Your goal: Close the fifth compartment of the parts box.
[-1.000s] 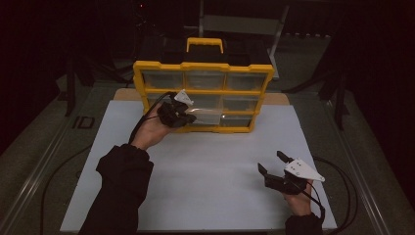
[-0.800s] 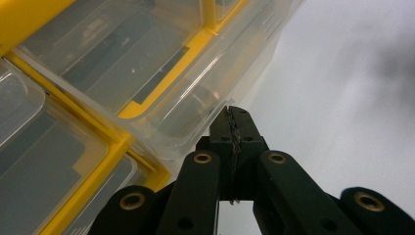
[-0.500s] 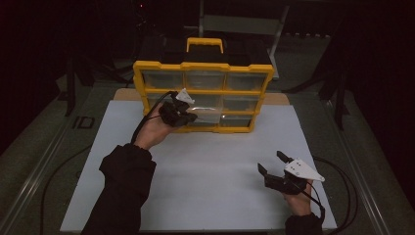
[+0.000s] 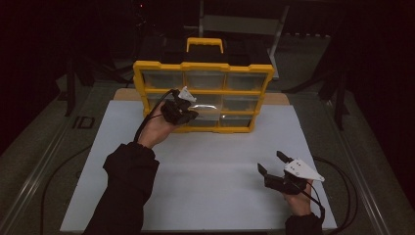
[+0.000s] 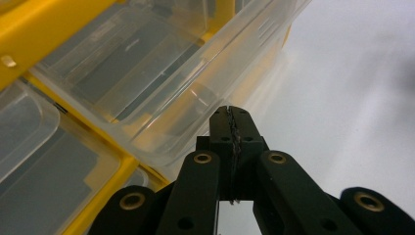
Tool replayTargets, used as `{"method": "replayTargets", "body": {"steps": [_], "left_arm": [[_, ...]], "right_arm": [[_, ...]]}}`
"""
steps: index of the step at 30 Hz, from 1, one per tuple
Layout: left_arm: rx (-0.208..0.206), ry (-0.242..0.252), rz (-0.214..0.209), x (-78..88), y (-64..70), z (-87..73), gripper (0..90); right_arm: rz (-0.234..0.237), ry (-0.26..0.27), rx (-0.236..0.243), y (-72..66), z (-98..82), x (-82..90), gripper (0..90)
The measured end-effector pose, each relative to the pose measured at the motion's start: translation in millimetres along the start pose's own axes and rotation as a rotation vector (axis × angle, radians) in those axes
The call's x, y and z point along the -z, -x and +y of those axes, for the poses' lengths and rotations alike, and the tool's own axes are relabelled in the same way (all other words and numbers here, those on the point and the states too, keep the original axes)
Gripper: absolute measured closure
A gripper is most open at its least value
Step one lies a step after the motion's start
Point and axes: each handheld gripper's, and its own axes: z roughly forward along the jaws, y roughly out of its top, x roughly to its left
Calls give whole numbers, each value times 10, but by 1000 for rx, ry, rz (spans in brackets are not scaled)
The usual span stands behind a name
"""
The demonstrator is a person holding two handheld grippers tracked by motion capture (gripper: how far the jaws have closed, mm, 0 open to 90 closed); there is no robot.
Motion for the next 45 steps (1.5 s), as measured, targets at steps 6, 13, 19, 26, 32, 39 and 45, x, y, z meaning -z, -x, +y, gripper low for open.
{"method": "replayTargets", "body": {"steps": [6,13,19,26,32,39,45], "left_arm": [[12,1,22,-37,-20,33,900],[35,17,65,-83,-47,54,900],[54,23,86,-119,-88,78,900],[84,24,118,-153,-155,88,900],[99,25,134,-187,-167,98,900],[92,26,149,-197,-143,96,900],[78,22,138,-172,-121,54,900]], "right_arm": [[-1,0,0,2,0,2,176],[-1,2,-3,10,-1,5,176],[-1,3,-4,10,0,7,176],[0,2,-3,11,-1,8,176],[0,1,-1,7,-4,4,176],[1,3,2,6,-3,5,176],[2,3,3,7,-4,9,176]]}}
